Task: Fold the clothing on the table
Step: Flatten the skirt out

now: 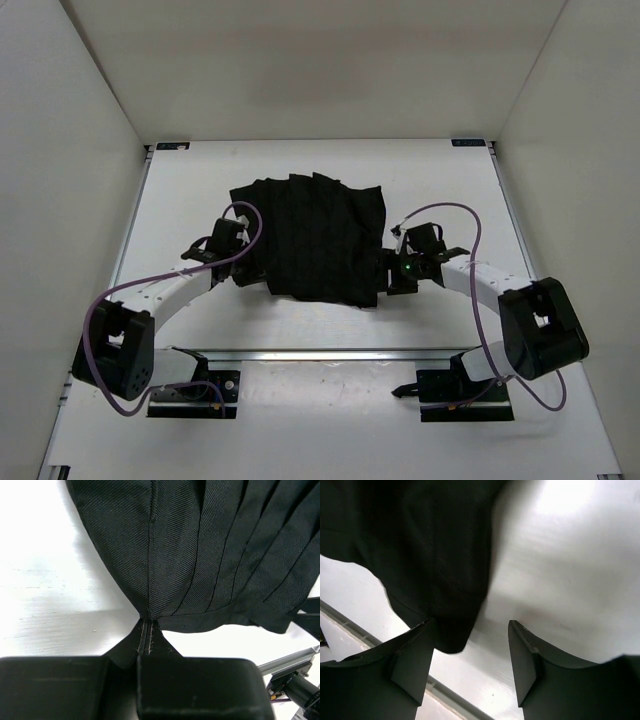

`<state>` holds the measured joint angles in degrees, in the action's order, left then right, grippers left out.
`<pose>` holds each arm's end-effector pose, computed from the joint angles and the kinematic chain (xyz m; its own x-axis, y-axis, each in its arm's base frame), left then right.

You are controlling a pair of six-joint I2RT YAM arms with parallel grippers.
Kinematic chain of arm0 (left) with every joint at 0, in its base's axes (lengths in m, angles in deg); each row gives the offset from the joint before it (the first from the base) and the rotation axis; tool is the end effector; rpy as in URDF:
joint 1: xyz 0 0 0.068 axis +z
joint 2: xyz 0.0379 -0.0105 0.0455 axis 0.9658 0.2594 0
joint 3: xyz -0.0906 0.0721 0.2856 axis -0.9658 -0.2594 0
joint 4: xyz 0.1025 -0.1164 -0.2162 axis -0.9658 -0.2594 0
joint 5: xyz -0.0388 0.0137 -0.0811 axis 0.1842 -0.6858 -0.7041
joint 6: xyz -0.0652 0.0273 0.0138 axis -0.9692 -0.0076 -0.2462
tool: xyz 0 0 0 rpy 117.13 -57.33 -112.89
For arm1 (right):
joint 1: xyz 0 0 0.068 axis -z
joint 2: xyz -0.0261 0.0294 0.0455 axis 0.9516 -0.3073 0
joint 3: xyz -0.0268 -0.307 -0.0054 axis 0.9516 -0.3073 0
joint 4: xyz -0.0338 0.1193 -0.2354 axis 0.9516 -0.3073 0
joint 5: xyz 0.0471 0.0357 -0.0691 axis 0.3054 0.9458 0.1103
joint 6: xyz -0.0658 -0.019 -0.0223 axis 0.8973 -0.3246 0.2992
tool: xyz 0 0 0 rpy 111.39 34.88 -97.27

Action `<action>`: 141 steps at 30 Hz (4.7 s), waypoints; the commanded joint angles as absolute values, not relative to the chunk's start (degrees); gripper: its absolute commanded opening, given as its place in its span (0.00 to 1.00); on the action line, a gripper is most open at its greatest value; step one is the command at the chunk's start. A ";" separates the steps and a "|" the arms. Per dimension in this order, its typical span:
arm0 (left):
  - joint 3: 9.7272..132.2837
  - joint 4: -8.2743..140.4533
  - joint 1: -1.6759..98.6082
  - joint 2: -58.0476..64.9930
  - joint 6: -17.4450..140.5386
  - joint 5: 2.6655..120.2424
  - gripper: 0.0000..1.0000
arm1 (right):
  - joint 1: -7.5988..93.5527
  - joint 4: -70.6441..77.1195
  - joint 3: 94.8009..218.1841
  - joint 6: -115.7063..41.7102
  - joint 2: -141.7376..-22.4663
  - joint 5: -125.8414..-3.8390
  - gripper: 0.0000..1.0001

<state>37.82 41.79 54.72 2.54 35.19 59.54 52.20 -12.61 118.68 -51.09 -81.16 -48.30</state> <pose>0.2299 -0.0960 0.1947 -0.8892 -0.3169 -0.3299 -0.1489 0.8824 -0.4463 0.2364 0.1115 0.1759 -0.9331 0.0084 -0.3596 -0.1898 0.8376 0.5122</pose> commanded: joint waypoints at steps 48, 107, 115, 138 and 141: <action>32.00 38.39 55.26 -3.63 31.14 58.39 0.95 | 58.66 -16.38 122.44 -47.06 -78.38 -49.89 0.70; 119.40 22.26 63.09 28.95 54.31 55.03 0.00 | 64.99 -28.15 199.52 -39.24 -99.72 -55.24 0.00; 91.54 32.00 65.30 14.22 54.48 58.72 0.00 | 66.13 -22.64 182.15 -38.44 -90.79 -57.72 0.00; 33.65 36.29 59.77 -9.28 37.37 58.12 0.85 | 58.66 -12.96 122.16 -50.13 -72.47 -53.23 0.00; 31.71 39.80 57.22 -8.48 32.98 55.22 0.77 | 57.52 -12.34 122.16 -50.31 -74.14 -52.62 0.00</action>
<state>33.12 35.23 59.09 -8.58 38.67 58.14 58.76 -15.11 120.02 -49.80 -72.90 -52.67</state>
